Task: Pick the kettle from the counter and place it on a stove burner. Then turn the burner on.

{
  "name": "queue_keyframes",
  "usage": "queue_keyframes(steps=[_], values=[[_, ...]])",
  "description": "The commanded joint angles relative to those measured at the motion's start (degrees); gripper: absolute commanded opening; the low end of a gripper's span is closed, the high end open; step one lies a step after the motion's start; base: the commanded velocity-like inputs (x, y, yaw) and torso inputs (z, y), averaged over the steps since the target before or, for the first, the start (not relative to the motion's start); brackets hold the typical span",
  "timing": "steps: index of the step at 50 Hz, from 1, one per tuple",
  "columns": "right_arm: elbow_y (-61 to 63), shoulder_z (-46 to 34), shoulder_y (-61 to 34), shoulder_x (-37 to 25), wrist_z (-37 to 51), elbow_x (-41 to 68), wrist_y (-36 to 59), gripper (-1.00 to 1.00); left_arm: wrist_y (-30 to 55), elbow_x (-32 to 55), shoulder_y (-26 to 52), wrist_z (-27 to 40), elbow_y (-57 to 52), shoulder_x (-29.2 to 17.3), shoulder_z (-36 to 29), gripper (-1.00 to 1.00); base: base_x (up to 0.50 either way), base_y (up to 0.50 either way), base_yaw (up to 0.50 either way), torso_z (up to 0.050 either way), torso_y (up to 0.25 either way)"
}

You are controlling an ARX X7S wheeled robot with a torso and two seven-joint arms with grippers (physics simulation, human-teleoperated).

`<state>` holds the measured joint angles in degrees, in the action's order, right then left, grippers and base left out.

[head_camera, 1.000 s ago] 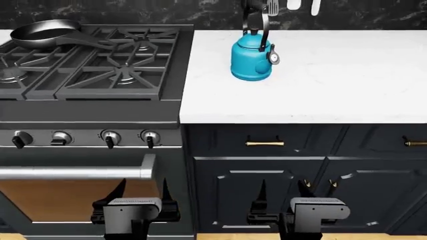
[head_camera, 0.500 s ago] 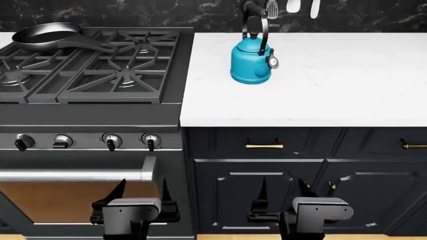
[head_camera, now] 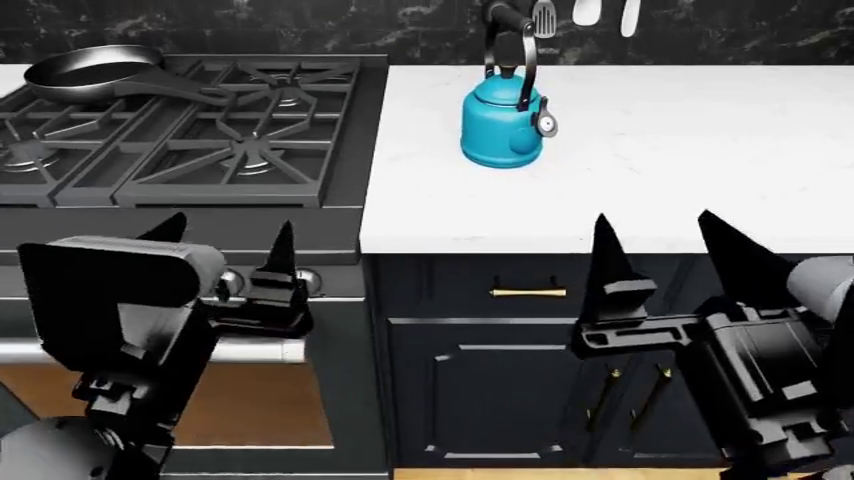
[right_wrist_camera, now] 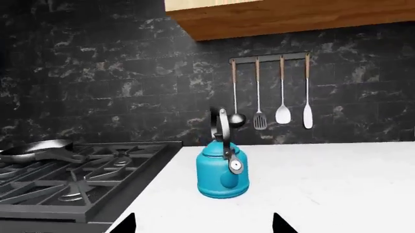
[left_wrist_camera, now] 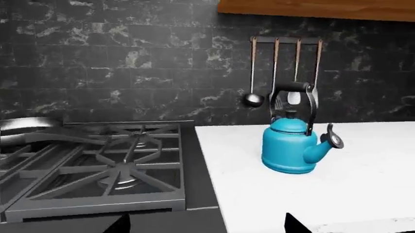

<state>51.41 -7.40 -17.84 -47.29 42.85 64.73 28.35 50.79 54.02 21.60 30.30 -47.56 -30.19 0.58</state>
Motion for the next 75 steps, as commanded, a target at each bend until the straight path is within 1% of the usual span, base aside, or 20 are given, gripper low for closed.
queue_keyframes(steps=[1,2,4,8,18,36,58,75], values=[[2.85,-1.01,-15.82,-17.47,10.93,23.32,2.11,1.0,20.92,29.57,26.86,13.18,0.77,-13.17,1.8,1.0,0.0,0.0,0.0,0.0,0.0],[2.21,-0.81,-15.61,-17.4,10.19,22.88,1.92,1.0,20.9,30.54,28.38,13.9,2.01,-13.31,2.03,1.0,0.0,0.0,0.0,0.0,0.0],[1.66,-0.98,-16.54,-17.29,10.12,23.09,2.21,1.0,19.96,31.4,28.85,14.67,3.16,-13.13,3.13,1.0,0.0,0.0,0.0,0.0,0.0],[2.05,-0.84,-19.63,-17.37,11.39,25.06,2.39,1.0,18.42,29.4,26.52,14.01,3.43,-12.55,4.33,1.0,0.0,0.0,0.0,0.0,0.0],[1.25,-0.29,-18.56,-16.64,10.93,23.25,1.72,1.0,16.91,29.57,25.43,13.98,4.55,-12.41,5.69,1.0,0.11,0.0,0.0,0.0,0.0],[0.54,-1.35,-20.7,-16.22,11.14,23.68,3.08,1.0,16.21,26.92,24.96,12.41,5.21,-12.23,4.41,1.0,0.19,0.0,0.0,0.0,0.0],[-0.4,-2.68,-24.31,-15.71,11.47,25.01,4.9,1.0,16.11,28.05,25.92,13.1,5.53,-12.95,3.81,1.0,0.23,0.0,0.0,0.0,0.0],[-0.35,-2.55,-23.91,-15.8,11.55,24.77,4.95,1.0,15.65,27.61,25.64,12.83,5.48,-13.3,3.33,1.0,0.26,0.0,0.0,0.0,0.0]])
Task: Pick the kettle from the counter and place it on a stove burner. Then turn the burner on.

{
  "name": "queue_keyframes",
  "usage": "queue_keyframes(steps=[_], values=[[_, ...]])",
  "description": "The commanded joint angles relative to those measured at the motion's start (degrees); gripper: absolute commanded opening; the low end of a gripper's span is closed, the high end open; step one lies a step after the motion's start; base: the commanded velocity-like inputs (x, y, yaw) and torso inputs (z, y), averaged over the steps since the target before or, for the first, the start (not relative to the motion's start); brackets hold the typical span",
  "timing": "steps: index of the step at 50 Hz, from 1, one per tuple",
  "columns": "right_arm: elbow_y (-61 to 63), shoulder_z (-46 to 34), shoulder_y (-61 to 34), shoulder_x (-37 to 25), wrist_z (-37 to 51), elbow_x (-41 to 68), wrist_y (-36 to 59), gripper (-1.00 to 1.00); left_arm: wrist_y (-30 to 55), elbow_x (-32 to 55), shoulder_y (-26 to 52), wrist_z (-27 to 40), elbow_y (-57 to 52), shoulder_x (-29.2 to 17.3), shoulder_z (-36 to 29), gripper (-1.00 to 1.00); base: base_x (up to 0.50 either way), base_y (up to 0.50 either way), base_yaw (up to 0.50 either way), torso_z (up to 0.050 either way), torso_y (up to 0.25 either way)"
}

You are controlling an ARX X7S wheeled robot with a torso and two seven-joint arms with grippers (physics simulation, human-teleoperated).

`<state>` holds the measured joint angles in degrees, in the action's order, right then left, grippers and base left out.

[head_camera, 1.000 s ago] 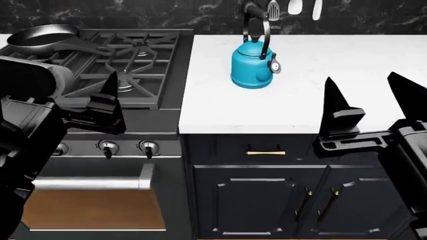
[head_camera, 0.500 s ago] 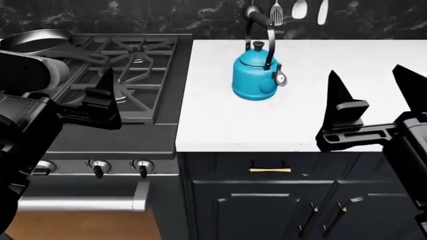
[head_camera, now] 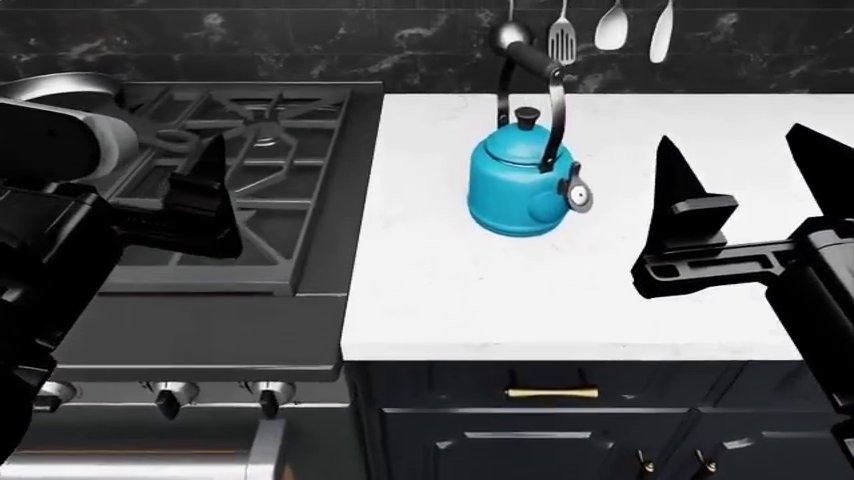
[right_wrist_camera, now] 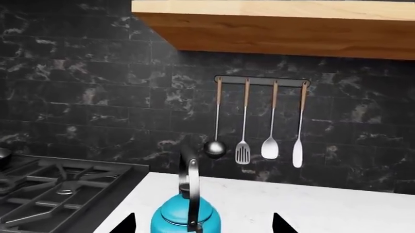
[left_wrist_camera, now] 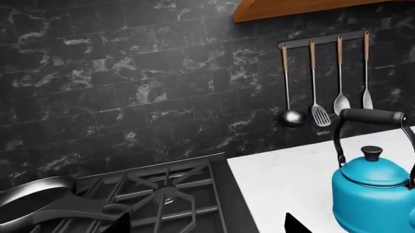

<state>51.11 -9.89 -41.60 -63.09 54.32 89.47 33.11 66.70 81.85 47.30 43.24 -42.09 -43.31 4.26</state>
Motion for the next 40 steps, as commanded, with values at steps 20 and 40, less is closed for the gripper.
queue_keyframes(steps=[20,40], values=[[-0.55,-0.6,-0.45,0.51,-0.13,-0.35,0.75,1.0,-1.14,-1.85,-1.12,-1.1,0.07,-0.08,-1.18,1.0,0.26,0.0,0.0,0.0,0.001],[-8.5,-5.78,-12.44,3.31,-2.41,5.56,7.46,1.0,-2.09,-3.84,-1.9,-2.28,0.36,-0.03,-2.07,1.0,0.1,0.0,0.0,0.0,0.001]])
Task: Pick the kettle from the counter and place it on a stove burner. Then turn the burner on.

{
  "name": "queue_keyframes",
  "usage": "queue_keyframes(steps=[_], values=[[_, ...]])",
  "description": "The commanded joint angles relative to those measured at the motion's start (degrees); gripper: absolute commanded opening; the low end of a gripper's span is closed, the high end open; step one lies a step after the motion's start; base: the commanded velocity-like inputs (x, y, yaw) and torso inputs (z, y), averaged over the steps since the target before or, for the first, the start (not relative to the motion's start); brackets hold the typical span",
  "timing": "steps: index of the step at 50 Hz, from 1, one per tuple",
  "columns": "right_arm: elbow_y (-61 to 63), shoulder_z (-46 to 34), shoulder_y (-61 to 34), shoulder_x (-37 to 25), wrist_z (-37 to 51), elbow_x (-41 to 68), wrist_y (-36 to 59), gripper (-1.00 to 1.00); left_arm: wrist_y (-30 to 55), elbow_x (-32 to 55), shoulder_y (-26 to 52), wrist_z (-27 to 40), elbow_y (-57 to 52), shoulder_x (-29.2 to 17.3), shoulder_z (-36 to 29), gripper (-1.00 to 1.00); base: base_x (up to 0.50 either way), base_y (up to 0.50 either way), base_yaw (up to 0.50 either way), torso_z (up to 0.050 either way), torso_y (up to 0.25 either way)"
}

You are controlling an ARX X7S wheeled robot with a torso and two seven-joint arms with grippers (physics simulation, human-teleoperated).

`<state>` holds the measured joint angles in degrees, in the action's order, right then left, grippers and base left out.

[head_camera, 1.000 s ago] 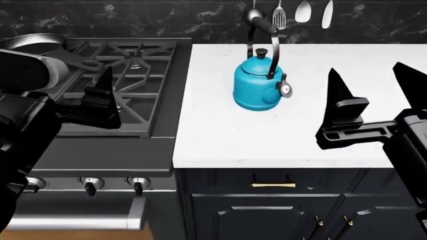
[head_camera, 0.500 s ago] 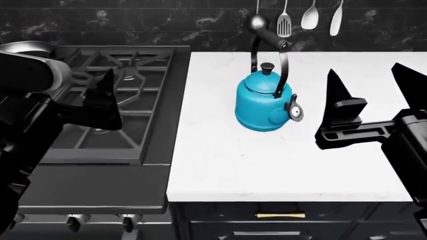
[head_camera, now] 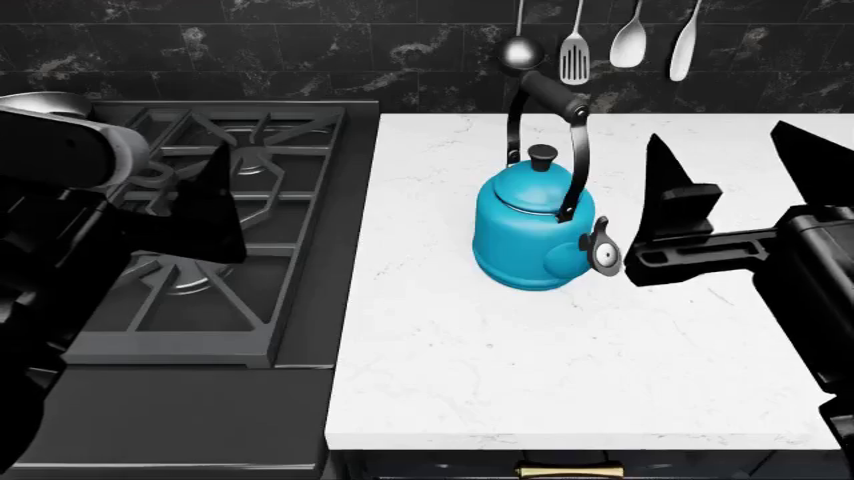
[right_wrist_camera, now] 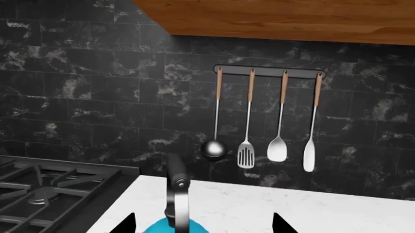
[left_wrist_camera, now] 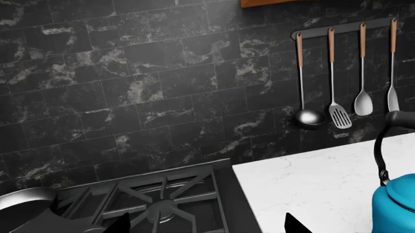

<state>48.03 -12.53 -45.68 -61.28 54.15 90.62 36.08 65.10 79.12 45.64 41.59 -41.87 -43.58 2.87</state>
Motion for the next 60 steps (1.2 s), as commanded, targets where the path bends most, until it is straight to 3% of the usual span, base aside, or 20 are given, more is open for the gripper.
queue_keyframes(steps=[1,15,37,60], values=[[-7.06,-4.06,-10.55,2.12,-4.2,5.68,5.85,1.0,-0.55,-1.4,-0.26,-0.74,0.31,0.22,-0.76,1.0,0.0,0.0,0.0,0.0,0.0],[-27.11,-13.5,-27.46,11.04,-11.86,4.32,17.11,1.0,-1.19,-3.61,-0.79,-2.06,1.04,0.37,-2.03,1.0,0.0,0.0,0.0,0.0,0.0],[-42.5,-23.03,-33.2,18.99,-23.68,-8.22,21.16,1.0,-2.14,-4.56,-1.6,-2.88,1.49,-0.09,-2.36,1.0,0.0,0.0,0.0,0.0,0.0],[-51.84,-27.71,-32.49,24.14,-32.2,-16.59,16.83,1.0,-3.61,-7.66,-2.47,-4.64,2.29,0.76,-4.44,1.0,0.0,0.0,0.0,0.0,0.0]])
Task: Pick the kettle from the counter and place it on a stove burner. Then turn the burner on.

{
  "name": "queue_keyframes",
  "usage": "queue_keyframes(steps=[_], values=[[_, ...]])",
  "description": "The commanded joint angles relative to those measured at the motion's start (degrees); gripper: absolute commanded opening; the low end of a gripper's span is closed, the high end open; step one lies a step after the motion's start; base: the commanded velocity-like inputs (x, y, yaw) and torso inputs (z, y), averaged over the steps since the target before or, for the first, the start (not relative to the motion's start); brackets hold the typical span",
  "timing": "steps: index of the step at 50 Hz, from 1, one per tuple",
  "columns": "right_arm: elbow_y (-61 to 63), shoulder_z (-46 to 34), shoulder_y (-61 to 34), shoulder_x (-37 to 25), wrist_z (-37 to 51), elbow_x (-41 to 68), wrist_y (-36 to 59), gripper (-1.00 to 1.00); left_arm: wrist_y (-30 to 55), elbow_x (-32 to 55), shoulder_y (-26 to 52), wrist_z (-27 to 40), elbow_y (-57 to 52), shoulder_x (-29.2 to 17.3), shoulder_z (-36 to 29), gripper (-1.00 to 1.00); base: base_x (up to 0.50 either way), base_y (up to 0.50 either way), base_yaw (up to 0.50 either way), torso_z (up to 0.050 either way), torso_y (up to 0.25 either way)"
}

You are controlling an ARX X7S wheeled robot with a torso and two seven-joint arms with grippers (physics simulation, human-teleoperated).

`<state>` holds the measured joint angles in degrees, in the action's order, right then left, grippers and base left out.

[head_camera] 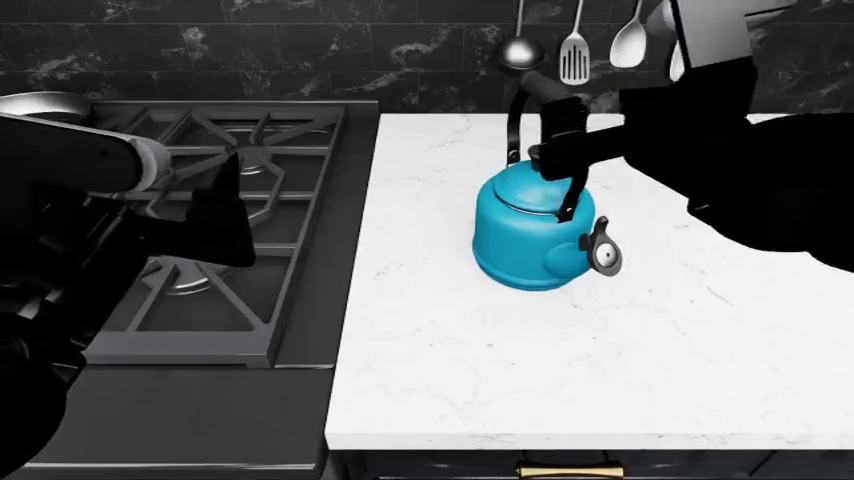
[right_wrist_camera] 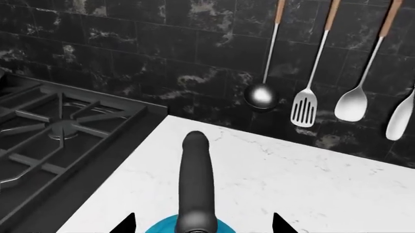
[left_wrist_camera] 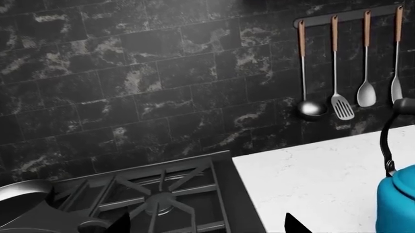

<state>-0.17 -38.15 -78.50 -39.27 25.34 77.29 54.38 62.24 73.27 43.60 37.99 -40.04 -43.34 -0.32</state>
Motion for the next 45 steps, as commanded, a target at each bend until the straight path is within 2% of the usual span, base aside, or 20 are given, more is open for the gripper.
queue_keyframes(steps=[1,28,29,45], values=[[-3.95,-2.19,0.3,2.3,-3.62,-3.45,-1.61,1.0,-0.74,-1.75,-0.34,-1.02,0.53,0.53,-1.26,1.0,0.0,0.0,0.0,0.0,0.0],[-6.2,-4.19,0.24,3.94,-6.6,-5.95,-2.83,1.0,-1.4,-1.72,-0.76,-1.1,0.57,-0.1,-1.38,1.0,0.0,0.0,0.0,0.0,0.0],[-6.23,-4.17,0.22,3.89,-6.57,-6.02,-2.89,-1.0,-1.45,-1.73,-0.81,-1.11,0.58,-0.09,-1.39,1.0,0.0,0.0,0.0,0.0,0.0],[-4.33,-4.03,0.57,2.78,-5.84,-7.13,-4.05,-1.0,-1.56,-1.38,-0.64,-0.61,0.55,-0.16,-1.63,1.0,0.0,0.0,0.0,0.0,0.001]])
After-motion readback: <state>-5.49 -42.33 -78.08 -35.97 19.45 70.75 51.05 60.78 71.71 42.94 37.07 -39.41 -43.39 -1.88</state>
